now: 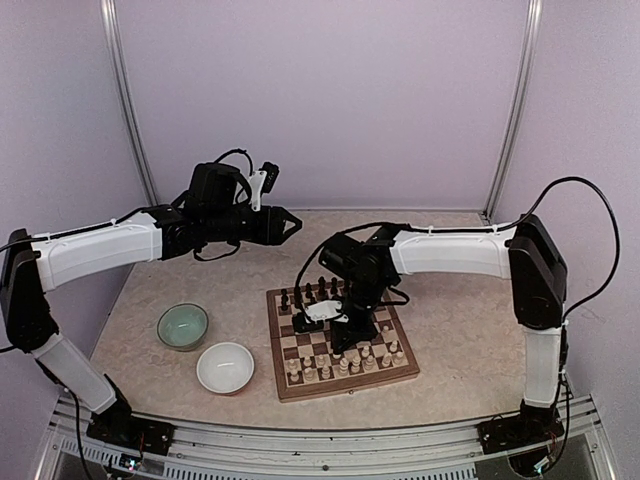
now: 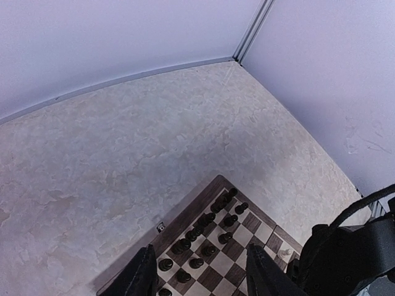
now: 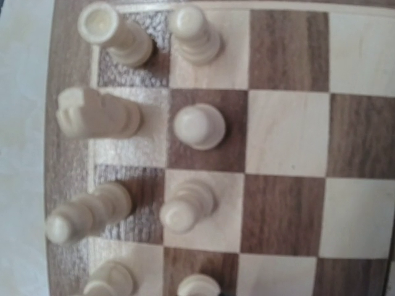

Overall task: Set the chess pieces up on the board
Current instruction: Place the pawn at d2.

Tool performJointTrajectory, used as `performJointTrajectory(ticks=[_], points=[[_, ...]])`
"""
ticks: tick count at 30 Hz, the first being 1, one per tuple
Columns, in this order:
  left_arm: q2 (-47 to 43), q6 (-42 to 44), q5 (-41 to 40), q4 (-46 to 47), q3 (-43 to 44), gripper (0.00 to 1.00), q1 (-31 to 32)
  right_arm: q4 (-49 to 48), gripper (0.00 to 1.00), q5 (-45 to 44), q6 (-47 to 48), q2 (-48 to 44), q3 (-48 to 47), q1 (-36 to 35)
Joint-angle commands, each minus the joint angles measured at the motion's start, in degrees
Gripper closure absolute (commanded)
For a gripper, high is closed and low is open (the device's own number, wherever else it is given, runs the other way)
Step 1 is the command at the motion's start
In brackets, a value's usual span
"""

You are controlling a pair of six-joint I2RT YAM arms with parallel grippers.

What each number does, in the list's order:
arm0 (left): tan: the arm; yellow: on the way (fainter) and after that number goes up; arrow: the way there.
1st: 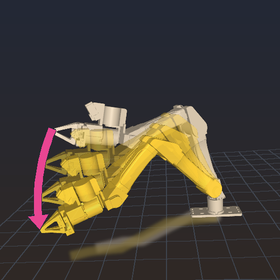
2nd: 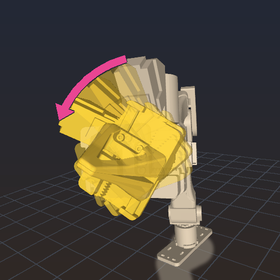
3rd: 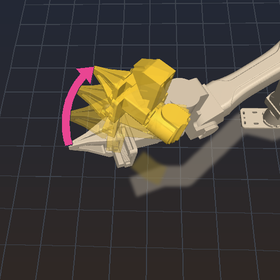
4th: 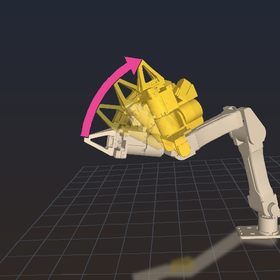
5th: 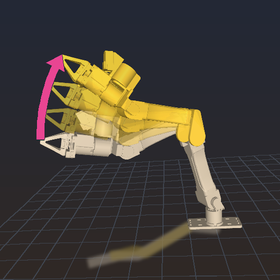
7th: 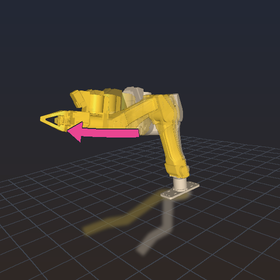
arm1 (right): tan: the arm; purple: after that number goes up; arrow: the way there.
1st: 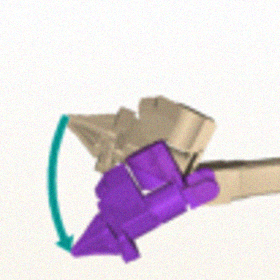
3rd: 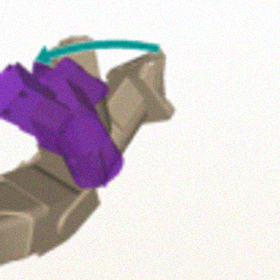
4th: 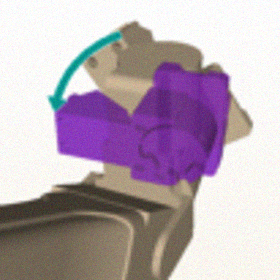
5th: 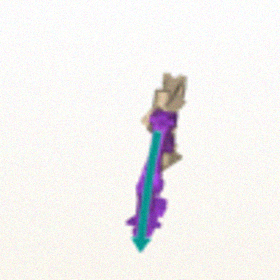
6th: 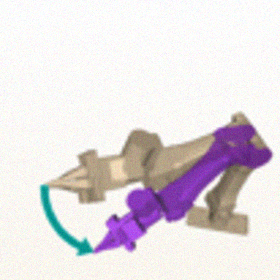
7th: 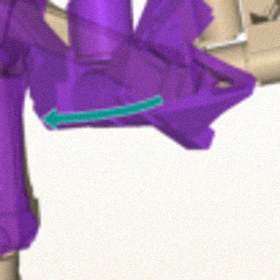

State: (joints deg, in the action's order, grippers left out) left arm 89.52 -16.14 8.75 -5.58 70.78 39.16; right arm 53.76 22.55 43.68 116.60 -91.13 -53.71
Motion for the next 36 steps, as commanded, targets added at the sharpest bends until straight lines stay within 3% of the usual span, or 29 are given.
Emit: performJointTrajectory(ticks=[1,12,27,36], points=[[-1.01,1.2,0.61,-0.04,2.06,0.5,-0.27,0.91,0.92,0.74,0.35,1.26,-0.88,-0.95],[-0.51,1.18,0.87,-0.4,2.2,0.5,-0.22,0.47,0.9,0.42,0.53,1.79,-0.52,-1.26],[-0.05,1.29,1.2,-0.5,2.43,0.5,-0.22,0.18,0.77,-0.04,0.62,1.1,-0.41,-1.48],[0.26,1.29,1.32,-0.58,2.49,0.5,-0.27,1.01,0.75,-0.88,0.75,-0.99,-1.87,-0.71]])
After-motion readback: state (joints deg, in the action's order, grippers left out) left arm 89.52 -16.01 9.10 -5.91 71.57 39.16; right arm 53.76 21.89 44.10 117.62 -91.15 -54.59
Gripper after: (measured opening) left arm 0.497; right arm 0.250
